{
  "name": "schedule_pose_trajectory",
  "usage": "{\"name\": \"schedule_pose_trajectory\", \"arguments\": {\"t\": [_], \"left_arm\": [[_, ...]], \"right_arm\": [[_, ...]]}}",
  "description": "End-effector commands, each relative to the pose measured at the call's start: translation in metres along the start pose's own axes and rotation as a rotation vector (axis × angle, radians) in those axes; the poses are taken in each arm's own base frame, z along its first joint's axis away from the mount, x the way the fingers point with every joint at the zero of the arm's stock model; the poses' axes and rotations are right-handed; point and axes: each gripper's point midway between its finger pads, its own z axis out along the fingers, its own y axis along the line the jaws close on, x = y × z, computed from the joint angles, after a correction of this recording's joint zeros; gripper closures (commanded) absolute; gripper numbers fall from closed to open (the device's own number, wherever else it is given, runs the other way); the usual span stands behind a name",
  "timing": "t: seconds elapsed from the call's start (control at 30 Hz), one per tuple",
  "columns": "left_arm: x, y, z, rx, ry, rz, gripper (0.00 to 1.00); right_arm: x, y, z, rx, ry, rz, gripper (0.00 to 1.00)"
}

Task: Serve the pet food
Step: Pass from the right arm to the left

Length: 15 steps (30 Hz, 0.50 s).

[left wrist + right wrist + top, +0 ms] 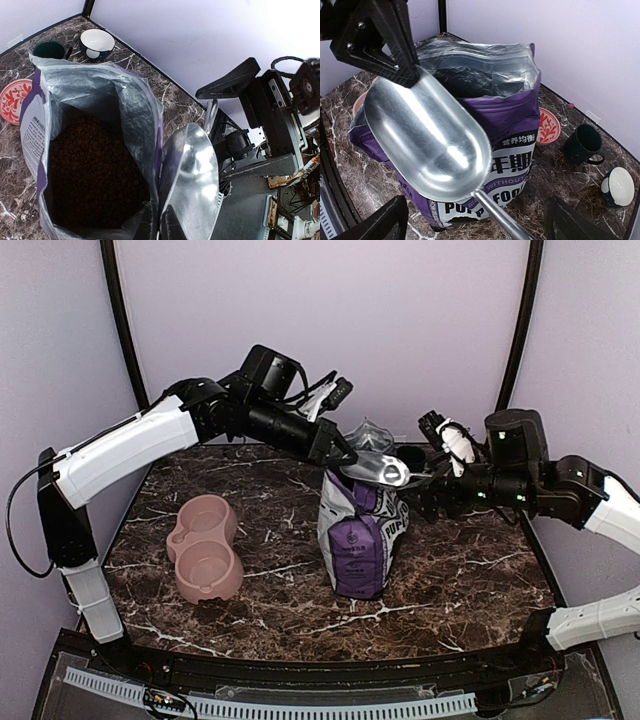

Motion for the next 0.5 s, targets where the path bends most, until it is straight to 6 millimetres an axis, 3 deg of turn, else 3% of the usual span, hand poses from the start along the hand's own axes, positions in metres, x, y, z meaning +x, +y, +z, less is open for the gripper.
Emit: {"name": "schedule_pose_trajectory", "arguments": {"t": [0.0, 0.47], "left_arm": [[-0.026, -0.021, -0.031, 0.021, -0.123, 0.075, 1.00], [-0.034, -0.022, -0.032, 0.020, -0.168, 0.094, 1.00]], "right_arm": [[-0.005, -0.006, -0.004, -0.051, -0.073, 0.123, 0.05], [0.010, -0.050, -0.025, -0.125, -0.222, 0.434, 0.06]]}}
